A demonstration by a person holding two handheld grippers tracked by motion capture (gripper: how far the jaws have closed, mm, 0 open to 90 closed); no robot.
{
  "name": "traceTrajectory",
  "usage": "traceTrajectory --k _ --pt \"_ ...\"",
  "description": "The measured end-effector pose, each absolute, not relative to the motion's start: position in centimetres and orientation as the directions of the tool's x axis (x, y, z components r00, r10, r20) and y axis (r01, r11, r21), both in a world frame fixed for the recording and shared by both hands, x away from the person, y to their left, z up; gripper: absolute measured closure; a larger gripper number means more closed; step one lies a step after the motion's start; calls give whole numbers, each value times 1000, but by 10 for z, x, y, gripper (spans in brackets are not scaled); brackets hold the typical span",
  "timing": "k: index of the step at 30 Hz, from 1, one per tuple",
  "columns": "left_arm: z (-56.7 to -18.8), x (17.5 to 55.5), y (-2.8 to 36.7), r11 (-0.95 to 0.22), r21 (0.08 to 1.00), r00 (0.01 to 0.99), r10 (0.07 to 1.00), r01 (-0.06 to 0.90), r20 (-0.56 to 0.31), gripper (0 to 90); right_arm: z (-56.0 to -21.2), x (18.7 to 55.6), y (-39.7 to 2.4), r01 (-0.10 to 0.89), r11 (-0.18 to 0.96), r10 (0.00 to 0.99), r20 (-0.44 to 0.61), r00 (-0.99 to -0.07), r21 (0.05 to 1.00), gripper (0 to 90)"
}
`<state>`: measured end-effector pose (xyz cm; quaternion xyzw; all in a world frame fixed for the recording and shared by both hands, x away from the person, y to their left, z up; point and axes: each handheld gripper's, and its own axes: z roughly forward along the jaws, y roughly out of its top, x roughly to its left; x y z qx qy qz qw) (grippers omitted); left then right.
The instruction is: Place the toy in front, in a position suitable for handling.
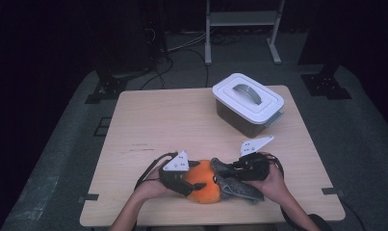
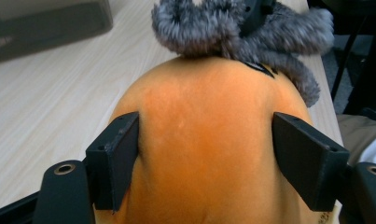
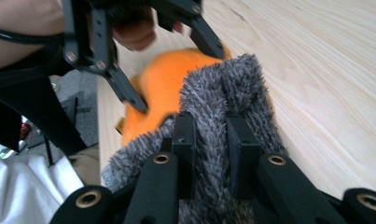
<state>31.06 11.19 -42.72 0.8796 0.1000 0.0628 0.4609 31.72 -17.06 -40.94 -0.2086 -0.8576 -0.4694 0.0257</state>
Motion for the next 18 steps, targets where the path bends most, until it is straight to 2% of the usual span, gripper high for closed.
traceTrajectory --k 2,5,8,11,13,18 --pt "-426 312 115 -557 819 971 240 138 -1 253 -413 320 -174 395 480 352 240 -905 783 750" --pt "-427 312 115 -560 816 969 247 142 1 253 -416 322 -181 451 463 373 293 -880 763 749" --pt "-428 312 114 -561 816 967 254 138 11 257 -411 317 -178 428 462 359 277 -891 776 750" --pt "-427 312 111 -552 823 950 308 135 50 350 -405 314 -170 394 470 342 249 -906 790 748" --pt "-427 313 107 -523 841 930 360 139 70 381 -404 317 -170 397 463 355 245 -902 793 748" --pt "-428 316 100 -490 864 901 417 115 116 408 -399 330 -172 408 425 396 240 -886 808 747"
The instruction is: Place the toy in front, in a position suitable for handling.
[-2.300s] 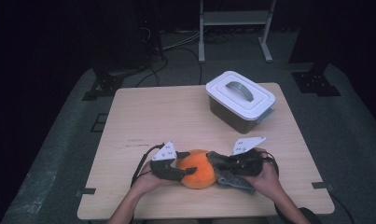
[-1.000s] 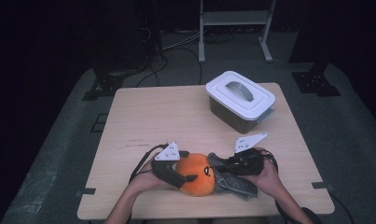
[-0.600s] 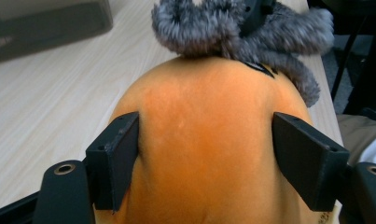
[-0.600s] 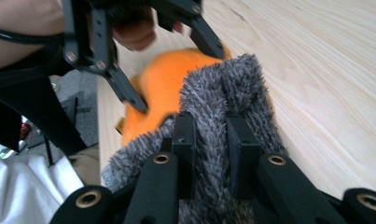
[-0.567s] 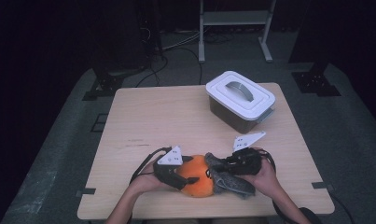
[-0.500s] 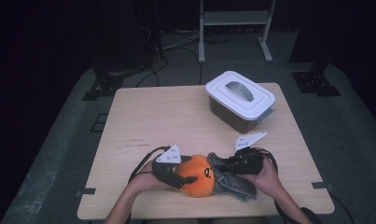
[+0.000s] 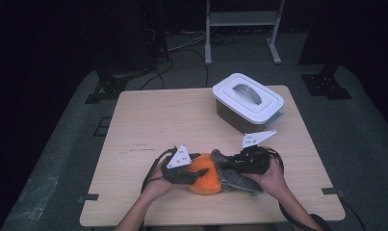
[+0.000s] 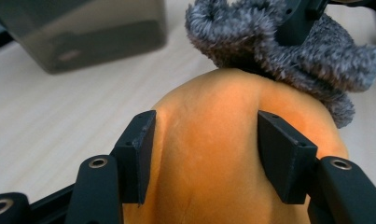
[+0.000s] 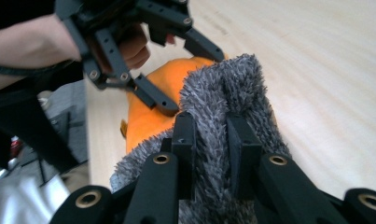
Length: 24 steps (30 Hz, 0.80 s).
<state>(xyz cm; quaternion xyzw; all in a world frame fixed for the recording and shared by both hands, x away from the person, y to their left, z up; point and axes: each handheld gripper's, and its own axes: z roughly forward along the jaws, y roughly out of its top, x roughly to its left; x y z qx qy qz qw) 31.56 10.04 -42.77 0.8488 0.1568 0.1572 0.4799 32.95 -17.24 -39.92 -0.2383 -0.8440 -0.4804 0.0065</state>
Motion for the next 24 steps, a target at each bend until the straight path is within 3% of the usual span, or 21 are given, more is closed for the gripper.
traceTrajectory --k 3,9,14,20,24 --pt "-429 317 97 -480 868 901 422 124 105 401 -402 333 -173 417 429 408 240 -881 801 748" --pt "-426 313 103 -523 844 938 339 119 77 388 -411 332 -178 413 475 394 232 -889 777 749" --pt "-426 308 112 -535 840 963 262 87 67 377 -421 329 -191 461 504 447 237 -863 730 750" --pt "-424 308 114 -547 833 972 228 83 53 353 -407 322 -184 421 453 388 251 -887 786 757" --pt "-421 313 113 -541 833 962 271 112 47 143 -412 316 -168 386 488 332 242 -911 783 762"
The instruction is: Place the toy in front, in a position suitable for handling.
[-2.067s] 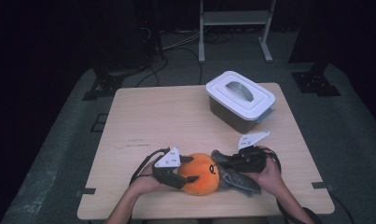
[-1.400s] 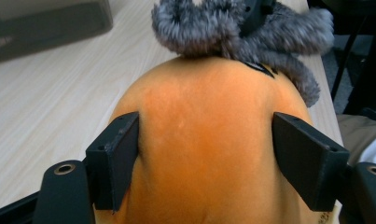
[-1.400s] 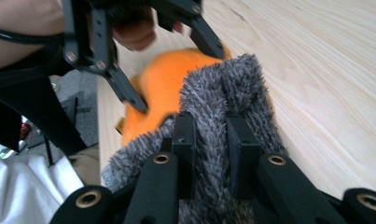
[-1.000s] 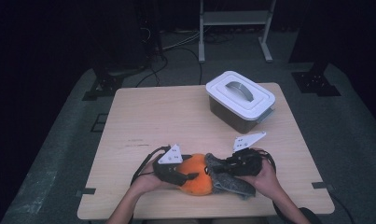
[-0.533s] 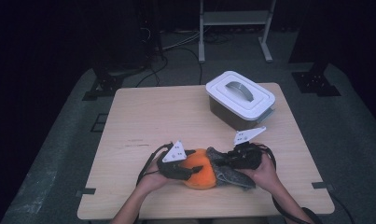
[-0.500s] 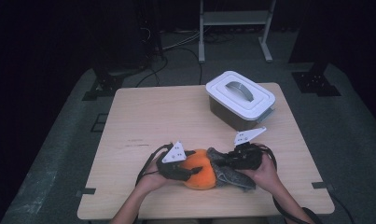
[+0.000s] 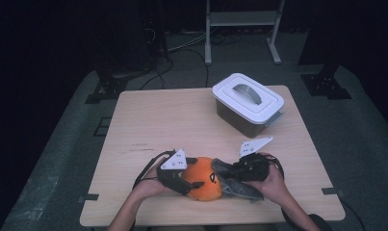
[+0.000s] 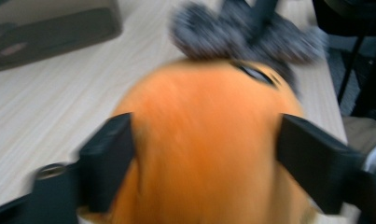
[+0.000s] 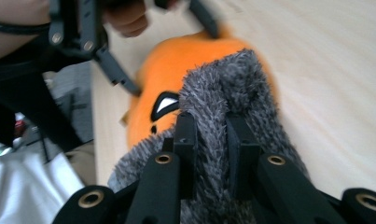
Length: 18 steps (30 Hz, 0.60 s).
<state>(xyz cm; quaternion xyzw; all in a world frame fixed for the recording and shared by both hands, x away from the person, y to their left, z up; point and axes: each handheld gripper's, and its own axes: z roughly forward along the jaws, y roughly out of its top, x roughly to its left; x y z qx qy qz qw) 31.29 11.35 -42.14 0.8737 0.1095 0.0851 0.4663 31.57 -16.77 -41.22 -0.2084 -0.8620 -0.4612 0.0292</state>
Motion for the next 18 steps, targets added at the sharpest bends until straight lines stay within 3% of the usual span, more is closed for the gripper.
traceTrajectory --k 1,3,5,6,7,10,12,18 --pt "-422 315 112 -542 830 958 286 133 33 93 -414 314 -165 377 496 314 243 -918 782 762" --pt "-424 316 111 -539 831 959 282 135 27 80 -412 310 -161 342 526 302 206 -931 779 761" --pt "-424 314 112 -545 830 962 268 116 42 180 -412 312 -163 351 519 309 212 -927 780 761" --pt "-424 314 112 -545 830 962 268 116 42 277 -412 312 -163 351 519 309 212 -927 780 761" --pt "-423 313 112 -549 829 961 270 107 55 277 -412 314 -165 362 509 316 222 -923 781 762" --pt "-422 312 111 -534 839 951 300 102 75 460 -408 322 -170 387 465 351 236 -906 796 767" --pt "-422 312 108 -507 856 946 316 101 76 492 -405 327 -170 389 450 371 228 -900 804 770" --pt "-422 307 91 -487 873 890 411 31 199 505 -395 337 -175 389 413 422 205 -883 823 770"
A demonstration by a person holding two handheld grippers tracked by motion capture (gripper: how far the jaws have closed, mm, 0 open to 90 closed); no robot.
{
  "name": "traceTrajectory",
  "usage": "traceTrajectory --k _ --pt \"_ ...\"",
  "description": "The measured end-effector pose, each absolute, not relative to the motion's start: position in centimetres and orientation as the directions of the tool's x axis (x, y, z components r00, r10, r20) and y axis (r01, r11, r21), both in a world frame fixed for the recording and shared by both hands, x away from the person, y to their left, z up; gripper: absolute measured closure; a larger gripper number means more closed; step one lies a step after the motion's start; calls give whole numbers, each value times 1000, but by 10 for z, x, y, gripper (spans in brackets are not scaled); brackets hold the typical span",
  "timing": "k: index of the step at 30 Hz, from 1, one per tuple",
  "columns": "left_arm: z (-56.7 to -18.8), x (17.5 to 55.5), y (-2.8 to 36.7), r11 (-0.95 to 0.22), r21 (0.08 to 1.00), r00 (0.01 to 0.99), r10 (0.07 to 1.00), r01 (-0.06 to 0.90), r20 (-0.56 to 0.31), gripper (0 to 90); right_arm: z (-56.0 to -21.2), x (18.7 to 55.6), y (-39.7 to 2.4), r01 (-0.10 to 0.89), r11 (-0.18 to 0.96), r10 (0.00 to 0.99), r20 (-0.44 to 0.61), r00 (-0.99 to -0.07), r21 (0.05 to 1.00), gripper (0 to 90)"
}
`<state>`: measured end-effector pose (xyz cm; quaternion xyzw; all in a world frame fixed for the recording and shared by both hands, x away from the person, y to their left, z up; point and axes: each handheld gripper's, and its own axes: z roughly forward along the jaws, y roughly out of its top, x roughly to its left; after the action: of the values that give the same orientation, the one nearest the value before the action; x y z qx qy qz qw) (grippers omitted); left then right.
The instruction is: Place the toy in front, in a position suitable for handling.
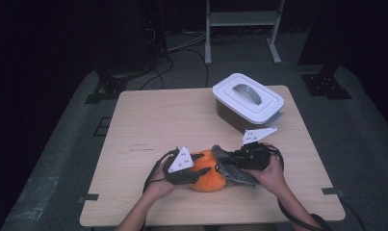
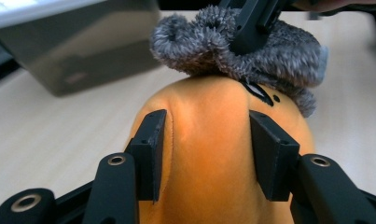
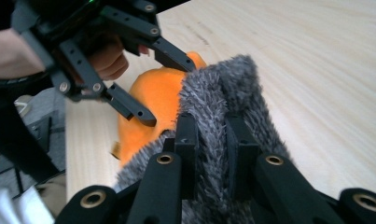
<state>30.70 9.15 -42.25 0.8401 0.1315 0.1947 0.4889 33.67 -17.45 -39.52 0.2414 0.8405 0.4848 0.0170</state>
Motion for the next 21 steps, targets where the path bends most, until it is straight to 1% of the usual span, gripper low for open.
traceTrajectory --k 1,3,5,6,8,9,10,14,15,16,17,18,19,20,21 --pt "-424 308 89 -486 873 896 407 50 175 487 -397 339 -178 402 412 434 212 -875 817 770" --pt "-424 307 90 -486 872 901 400 56 166 434 -402 340 -179 414 429 426 224 -876 802 768" --pt "-422 308 91 -487 869 916 383 90 120 318 -408 339 -177 412 455 394 237 -888 790 765" --pt "-420 307 93 -477 874 917 383 96 109 318 -408 339 -177 412 455 394 237 -888 790 765" --pt "-415 308 97 -454 883 926 372 119 66 224 -410 334 -174 378 490 354 218 -910 785 757" --pt "-413 308 100 -443 888 920 386 123 65 184 -410 328 -172 355 515 317 211 -925 780 753" --pt "-413 308 100 -443 888 920 386 123 65 168 -410 328 -172 355 515 317 211 -925 780 753" --pt "-417 312 101 -444 882 921 389 160 29 157 -410 320 -172 326 545 274 203 -940 772 749" --pt "-420 312 100 -464 872 925 379 157 35 185 -411 318 -172 312 554 258 196 -946 772 751" --pt "-420 312 100 -464 872 925 379 157 35 234 -411 318 -172 312 554 258 196 -946 772 751" --pt "-421 311 100 -473 869 925 378 147 49 271 -410 320 -174 311 541 277 184 -943 781 764" --pt "-422 310 100 -481 866 927 371 141 55 271 -410 320 -174 311 541 277 184 -943 781 764" --pt "-421 309 101 -483 866 931 360 130 61 311 -409 321 -175 324 525 292 191 -937 787 767" --pt "-421 309 101 -487 865 933 354 121 69 329 -407 322 -175 330 508 305 192 -933 796 769" --pt "-421 306 102 -487 867 941 330 101 76 342 -402 322 -174 326 467 328 181 -927 822 769"
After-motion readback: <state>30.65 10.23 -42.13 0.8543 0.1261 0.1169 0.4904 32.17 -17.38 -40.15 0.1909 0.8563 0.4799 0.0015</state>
